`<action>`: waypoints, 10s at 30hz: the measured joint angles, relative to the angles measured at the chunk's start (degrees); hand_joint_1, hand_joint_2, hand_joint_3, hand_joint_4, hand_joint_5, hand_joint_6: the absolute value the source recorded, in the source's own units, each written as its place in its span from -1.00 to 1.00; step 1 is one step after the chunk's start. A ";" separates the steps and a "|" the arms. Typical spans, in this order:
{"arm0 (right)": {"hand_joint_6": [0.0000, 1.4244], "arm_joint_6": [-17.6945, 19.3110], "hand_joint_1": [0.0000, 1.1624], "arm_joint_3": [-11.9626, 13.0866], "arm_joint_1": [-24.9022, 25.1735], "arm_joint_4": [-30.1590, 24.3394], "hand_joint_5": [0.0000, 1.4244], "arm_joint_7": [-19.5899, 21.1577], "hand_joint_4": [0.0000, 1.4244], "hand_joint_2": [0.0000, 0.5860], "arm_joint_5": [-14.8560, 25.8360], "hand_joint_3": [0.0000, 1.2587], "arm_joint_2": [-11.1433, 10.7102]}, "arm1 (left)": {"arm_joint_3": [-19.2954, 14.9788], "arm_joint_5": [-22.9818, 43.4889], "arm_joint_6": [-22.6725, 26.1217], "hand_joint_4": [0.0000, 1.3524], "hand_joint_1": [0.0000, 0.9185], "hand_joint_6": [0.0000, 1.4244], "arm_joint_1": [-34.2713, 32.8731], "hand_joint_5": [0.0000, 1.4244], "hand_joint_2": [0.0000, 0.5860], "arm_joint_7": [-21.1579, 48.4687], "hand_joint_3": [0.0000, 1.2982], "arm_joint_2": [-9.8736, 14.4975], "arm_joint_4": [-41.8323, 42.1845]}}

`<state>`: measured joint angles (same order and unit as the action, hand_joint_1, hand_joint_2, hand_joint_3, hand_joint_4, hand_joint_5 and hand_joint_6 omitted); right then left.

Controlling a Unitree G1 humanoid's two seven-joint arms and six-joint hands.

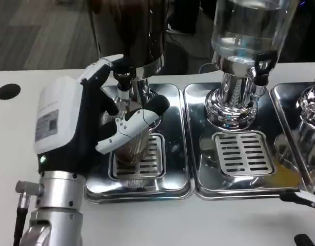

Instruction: Grasp the cup under the faucet to collect the drink, then remove the cup.

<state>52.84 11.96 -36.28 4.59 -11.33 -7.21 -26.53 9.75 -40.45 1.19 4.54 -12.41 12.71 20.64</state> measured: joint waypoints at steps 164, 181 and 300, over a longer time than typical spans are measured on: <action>-0.83 -38.97 0.24 -23.04 54.04 17.70 -0.80 -7.91 -0.86 -0.59 0.34 -0.77 19.25 | -14.17 -7.10 -20.60 -0.71 -1.00 -0.72 49.28 -0.64 -0.91 -5.03 -0.62 3.91 7.91; -0.96 -35.26 0.32 -23.21 58.22 24.22 -0.87 -4.20 -0.95 -0.64 -0.62 -0.89 21.57 | -14.73 -6.50 -20.62 -0.70 -1.00 -0.72 49.40 -0.64 -0.91 -3.96 -0.60 3.88 7.91; -0.77 -26.24 0.34 -25.56 67.49 49.26 -0.57 7.17 -0.60 -0.65 -6.27 -0.62 28.96 | -20.99 -2.12 -22.67 -0.60 -1.00 -0.70 54.27 -0.57 -0.78 3.02 -0.46 3.69 9.64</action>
<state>26.61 -13.60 31.21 53.85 -4.15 -13.48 2.43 -11.24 -42.56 -21.48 58.81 -9.39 16.40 30.28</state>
